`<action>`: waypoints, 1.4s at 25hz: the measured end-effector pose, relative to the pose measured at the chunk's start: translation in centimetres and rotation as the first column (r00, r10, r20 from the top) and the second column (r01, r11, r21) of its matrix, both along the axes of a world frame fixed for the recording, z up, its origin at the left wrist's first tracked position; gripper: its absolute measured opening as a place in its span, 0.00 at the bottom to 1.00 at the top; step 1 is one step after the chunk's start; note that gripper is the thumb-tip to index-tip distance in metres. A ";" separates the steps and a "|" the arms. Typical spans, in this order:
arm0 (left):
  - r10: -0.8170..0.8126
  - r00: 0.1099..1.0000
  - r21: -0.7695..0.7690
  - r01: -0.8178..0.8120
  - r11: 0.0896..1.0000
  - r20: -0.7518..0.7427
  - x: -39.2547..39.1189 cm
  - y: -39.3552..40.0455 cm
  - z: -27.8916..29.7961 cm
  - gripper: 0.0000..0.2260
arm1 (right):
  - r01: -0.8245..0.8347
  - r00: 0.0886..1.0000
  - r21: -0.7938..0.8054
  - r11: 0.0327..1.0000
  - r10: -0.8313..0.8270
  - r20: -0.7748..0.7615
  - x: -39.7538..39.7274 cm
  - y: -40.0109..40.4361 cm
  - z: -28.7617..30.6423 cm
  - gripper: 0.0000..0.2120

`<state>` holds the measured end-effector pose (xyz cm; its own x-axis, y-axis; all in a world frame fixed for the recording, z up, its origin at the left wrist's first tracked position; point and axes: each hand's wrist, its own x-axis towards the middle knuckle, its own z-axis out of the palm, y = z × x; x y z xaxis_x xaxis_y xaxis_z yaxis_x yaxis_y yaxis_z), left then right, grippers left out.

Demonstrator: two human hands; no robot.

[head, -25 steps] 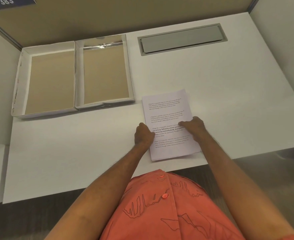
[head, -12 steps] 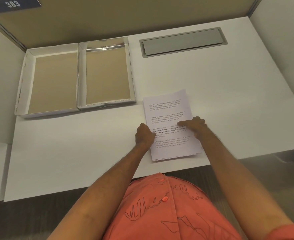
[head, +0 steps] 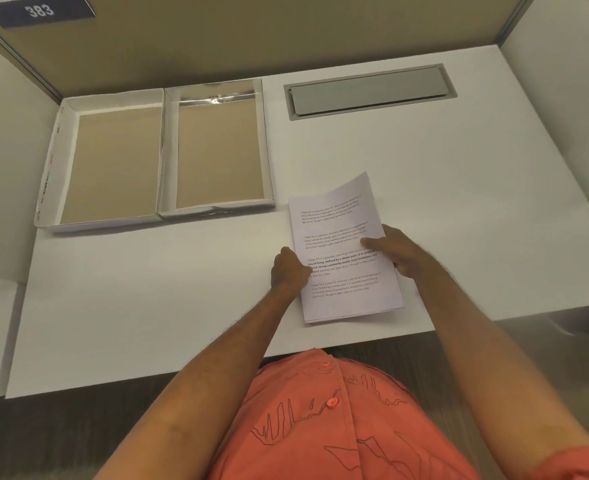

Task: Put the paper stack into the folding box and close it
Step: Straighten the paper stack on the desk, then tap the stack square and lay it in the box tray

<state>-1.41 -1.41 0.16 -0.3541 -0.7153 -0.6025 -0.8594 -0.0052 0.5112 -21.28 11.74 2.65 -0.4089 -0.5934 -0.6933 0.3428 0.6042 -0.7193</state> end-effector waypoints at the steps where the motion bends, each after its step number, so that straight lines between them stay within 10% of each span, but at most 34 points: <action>1: 0.042 0.998 0.038 -0.040 0.998 -0.048 0.1 -0.2 0.0 0.18 | 0.003 1.000 -0.023 1.000 -0.003 0.007 -0.1 0.2 0.3 0.21; 5: 0.452 0.812 0.476 -0.253 0.842 -0.370 0.5 -1.9 2.2 0.38 | -0.002 0.998 -0.165 0.986 0.013 0.066 -0.5 1.2 2.8 0.22; 8: 0.511 0.638 0.644 -0.032 0.765 -0.575 0.3 -4.6 4.7 0.34 | -0.025 0.998 -0.275 0.961 0.038 0.043 -0.3 1.3 5.0 0.22; 15: 0.274 0.546 0.403 0.129 0.906 -0.791 -0.4 -6.2 9.9 0.12 | -0.056 0.967 -0.420 0.906 -0.056 -0.250 0.3 0.7 8.3 0.20; 22: 0.077 0.614 0.247 0.196 0.949 -0.786 1.8 -4.1 10.4 0.14 | 0.013 0.948 -0.458 0.889 -0.156 -0.276 1.8 3.5 5.9 0.14; 35: 0.102 0.589 0.221 0.133 0.966 -0.802 2.1 -1.3 8.9 0.18 | 0.152 0.924 -0.580 0.800 -0.324 -0.205 2.2 3.8 5.3 0.39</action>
